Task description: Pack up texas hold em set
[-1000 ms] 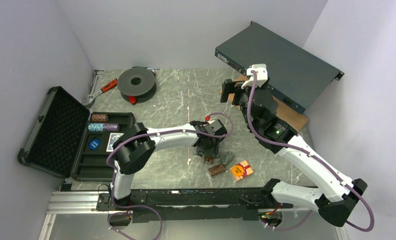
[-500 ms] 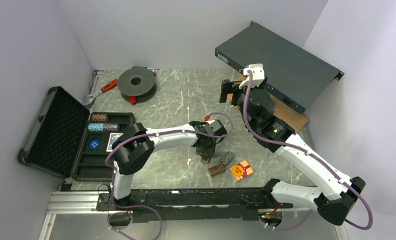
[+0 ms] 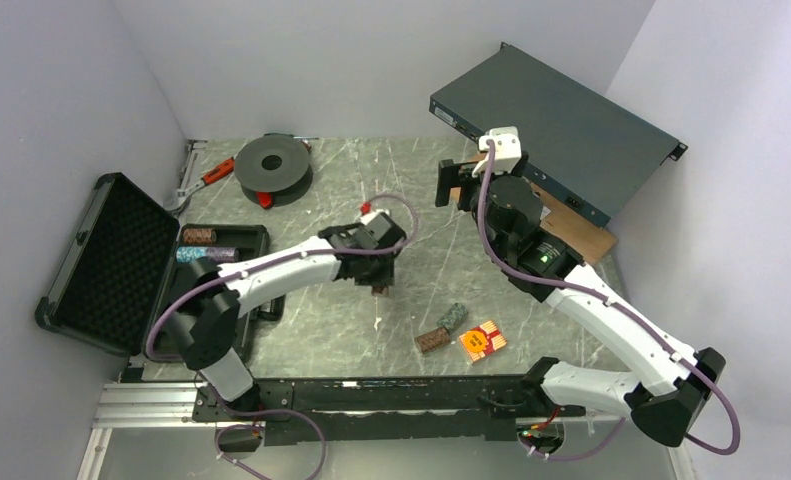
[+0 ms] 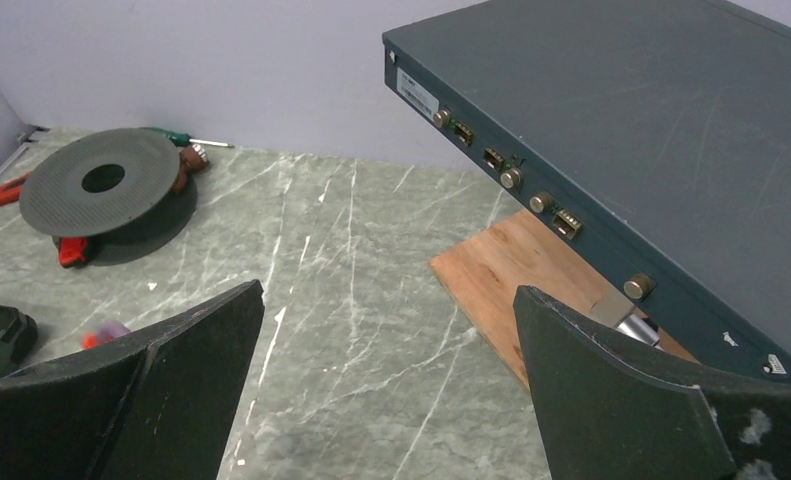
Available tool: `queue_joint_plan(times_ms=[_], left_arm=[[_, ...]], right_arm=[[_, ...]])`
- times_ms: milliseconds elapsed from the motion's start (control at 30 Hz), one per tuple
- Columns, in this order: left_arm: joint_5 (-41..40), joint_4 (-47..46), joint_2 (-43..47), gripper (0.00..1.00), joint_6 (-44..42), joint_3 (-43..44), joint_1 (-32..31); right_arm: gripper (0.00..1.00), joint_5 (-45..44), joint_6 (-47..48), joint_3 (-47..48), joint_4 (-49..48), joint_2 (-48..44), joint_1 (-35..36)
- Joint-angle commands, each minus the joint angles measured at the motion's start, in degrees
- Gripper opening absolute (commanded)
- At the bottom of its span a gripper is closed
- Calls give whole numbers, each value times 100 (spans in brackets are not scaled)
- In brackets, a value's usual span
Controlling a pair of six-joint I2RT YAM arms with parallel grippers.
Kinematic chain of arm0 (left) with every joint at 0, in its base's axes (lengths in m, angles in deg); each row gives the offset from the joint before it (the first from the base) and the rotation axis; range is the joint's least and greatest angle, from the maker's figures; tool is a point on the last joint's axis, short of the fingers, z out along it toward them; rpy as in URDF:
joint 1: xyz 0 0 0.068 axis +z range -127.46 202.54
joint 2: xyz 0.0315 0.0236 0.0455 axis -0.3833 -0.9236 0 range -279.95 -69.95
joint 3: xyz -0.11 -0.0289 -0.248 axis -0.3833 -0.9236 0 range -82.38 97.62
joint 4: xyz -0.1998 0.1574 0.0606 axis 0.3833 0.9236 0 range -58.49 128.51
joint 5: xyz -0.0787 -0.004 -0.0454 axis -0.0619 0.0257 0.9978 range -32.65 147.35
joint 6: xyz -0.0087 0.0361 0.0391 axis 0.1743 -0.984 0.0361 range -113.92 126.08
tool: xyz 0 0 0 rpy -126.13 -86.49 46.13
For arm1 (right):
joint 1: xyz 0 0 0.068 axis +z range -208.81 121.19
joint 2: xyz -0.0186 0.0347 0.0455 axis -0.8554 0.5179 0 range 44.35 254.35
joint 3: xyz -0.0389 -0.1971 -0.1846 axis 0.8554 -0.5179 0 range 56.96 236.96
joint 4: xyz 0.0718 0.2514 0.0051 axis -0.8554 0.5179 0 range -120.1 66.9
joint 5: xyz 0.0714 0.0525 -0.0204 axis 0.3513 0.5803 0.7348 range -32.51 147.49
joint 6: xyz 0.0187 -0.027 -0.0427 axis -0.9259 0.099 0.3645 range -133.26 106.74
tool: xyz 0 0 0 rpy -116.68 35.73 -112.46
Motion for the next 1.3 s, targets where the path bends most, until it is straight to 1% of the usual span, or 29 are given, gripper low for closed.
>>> queue_joint_plan(times_ms=[0,133,233,333,467,533,633,667,767,867,967,1033,1100,1267], left_arm=[[-149,-341,657,0,-294,121,750],[-757,-26,1038,0,-26,331,1246],[-1004,227,1157,0,242,603,1582],[-1387,806,1017,0,762,1073,1835],[-1861,1710,636,0,1309,1968,2043],[-1877,1835,504,0,1295,2202,2180],[-1871,1526,576,0,1285,2045,2447],[-1970,1295,627,0,1257,1904,2520],[-2575,812,776,0,1565,1477,2729],[-2850,546,875,0,1961,1215,2964],[-2930,747,732,0,2355,1318,3224],[-2945,1051,549,0,2651,1513,3405],[-2855,1130,402,0,2730,1529,3620],[-2253,578,342,0,2972,972,4259]], right_arm=[[100,39,64,81,-88,124,-14],[100,46,45,266,43,238,-16],[100,218,-40,383,110,330,-14],[100,380,-128,531,263,467,-15],[100,402,-138,675,434,614,-15],[100,403,-140,700,452,648,-16],[100,468,-194,798,542,735,-14],[100,504,-215,859,596,787,-13],[100,605,-239,1051,756,930,-13],[100,610,-254,1162,825,1019,-14],[100,634,-319,1301,880,1118,-14],[100,702,-387,1386,949,1175,-13],[100,753,-473,1392,974,1221,-13],[100,900,-753,1437,1122,1362,-13]])
